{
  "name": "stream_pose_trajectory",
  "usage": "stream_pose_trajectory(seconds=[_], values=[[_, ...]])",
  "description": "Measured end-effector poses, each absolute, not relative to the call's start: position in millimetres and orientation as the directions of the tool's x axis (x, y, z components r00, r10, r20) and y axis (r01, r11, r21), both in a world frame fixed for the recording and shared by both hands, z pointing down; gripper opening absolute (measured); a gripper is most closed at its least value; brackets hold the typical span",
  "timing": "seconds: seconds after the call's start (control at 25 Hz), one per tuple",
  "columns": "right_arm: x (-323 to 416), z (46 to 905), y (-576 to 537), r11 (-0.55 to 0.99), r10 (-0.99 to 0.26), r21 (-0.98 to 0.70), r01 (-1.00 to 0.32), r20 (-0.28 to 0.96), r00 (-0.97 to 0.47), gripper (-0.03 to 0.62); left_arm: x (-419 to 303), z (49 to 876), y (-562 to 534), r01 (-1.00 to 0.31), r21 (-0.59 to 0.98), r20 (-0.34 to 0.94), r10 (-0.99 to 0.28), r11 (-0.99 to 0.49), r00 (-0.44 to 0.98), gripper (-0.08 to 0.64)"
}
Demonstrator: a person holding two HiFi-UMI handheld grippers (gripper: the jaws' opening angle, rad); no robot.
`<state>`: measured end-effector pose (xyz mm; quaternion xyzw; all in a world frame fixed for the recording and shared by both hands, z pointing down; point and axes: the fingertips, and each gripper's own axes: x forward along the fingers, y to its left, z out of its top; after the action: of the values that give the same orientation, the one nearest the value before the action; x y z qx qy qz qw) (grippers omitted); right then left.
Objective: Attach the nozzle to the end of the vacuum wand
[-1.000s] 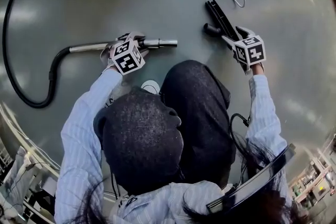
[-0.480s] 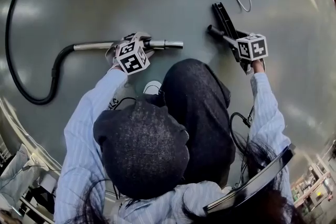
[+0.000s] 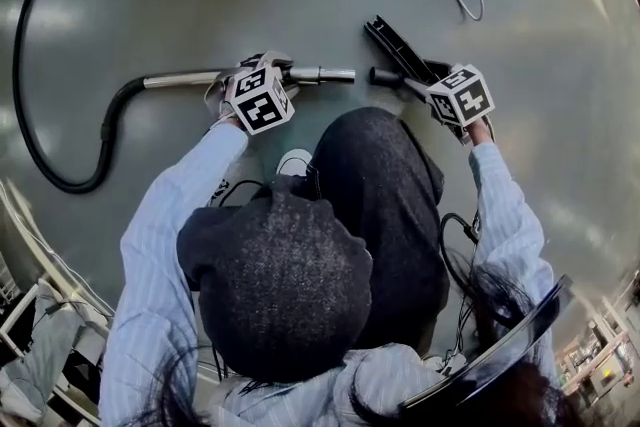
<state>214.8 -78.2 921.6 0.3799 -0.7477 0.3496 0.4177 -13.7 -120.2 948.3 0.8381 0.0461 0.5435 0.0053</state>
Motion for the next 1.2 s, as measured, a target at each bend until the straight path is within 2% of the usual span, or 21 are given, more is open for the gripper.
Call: stream_pose_trajectory(seconds=[0.48, 0.88, 1.0, 1.12, 1.2], values=[[187.2, 904.8, -116.7, 0.498, -0.351, -0.175, -0.849, 0.855, -0.382, 0.236, -12.1, 938.8, -146.1, 0.003, 0.022, 0.93, 0.022, -1.0, 0.367, 0.196], [175.0, 901.2, -122.4, 0.567, -0.328, -0.105, -0.817, 0.881, -0.341, 0.235, -10.1, 944.0, -143.5, 0.006, 0.001, 0.943, 0.003, -1.0, 0.334, 0.195], [173.2, 899.1, -123.8, 0.548, -0.298, -0.102, -0.83, 0.904, -0.308, 0.233, -6.5, 943.3, -143.4, 0.022, -0.012, 0.947, -0.005, -1.0, 0.32, 0.19], [170.3, 898.8, -124.5, 0.49, -0.224, -0.175, -0.854, 0.922, -0.317, 0.235, -4.6, 943.4, -142.3, 0.022, -0.01, 0.948, -0.003, -1.0, 0.318, 0.187], [165.7, 896.1, -127.1, 0.508, -0.2, -0.181, -0.842, 0.926, -0.32, 0.233, -4.8, 943.3, -140.9, 0.026, -0.001, 0.949, 0.007, -1.0, 0.315, 0.187]])
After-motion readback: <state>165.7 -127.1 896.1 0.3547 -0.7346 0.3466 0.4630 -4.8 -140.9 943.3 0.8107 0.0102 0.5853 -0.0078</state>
